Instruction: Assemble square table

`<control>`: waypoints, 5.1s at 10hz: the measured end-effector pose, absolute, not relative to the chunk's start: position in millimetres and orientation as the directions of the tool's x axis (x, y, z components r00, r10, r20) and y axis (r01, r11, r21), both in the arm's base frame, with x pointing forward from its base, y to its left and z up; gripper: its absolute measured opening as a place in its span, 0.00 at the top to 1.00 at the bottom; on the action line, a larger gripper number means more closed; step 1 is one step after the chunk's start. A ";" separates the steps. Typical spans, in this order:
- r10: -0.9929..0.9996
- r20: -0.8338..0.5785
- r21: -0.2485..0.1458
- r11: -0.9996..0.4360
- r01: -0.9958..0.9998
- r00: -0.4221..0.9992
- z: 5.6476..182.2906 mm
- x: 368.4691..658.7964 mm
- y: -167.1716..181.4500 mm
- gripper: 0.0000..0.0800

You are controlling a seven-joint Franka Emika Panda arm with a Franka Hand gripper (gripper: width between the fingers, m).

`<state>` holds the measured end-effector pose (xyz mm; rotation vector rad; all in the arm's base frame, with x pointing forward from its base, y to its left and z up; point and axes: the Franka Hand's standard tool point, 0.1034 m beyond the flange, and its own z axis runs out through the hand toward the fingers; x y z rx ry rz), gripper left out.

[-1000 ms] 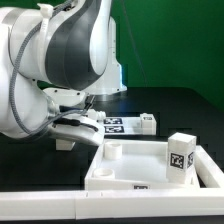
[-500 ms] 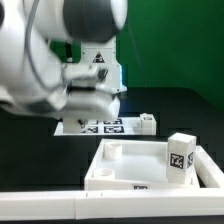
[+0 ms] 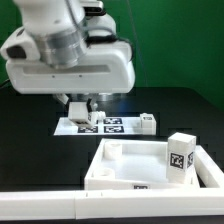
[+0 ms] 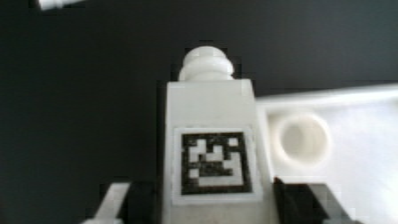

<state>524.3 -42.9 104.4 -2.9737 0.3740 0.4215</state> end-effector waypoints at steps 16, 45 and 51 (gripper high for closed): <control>-0.113 0.586 0.029 -0.987 -0.160 0.803 118.0 607.9 -34.7 0.64; -0.186 0.454 -0.056 -0.982 -0.180 0.871 88.0 605.2 -5.3 0.22; -0.210 0.093 -0.127 -0.972 -0.197 0.973 90.7 623.4 -18.9 0.19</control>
Offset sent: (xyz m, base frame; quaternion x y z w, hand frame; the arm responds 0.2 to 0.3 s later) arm 0.0000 0.0000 0.0000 0.0000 0.1296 0.0000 0.9916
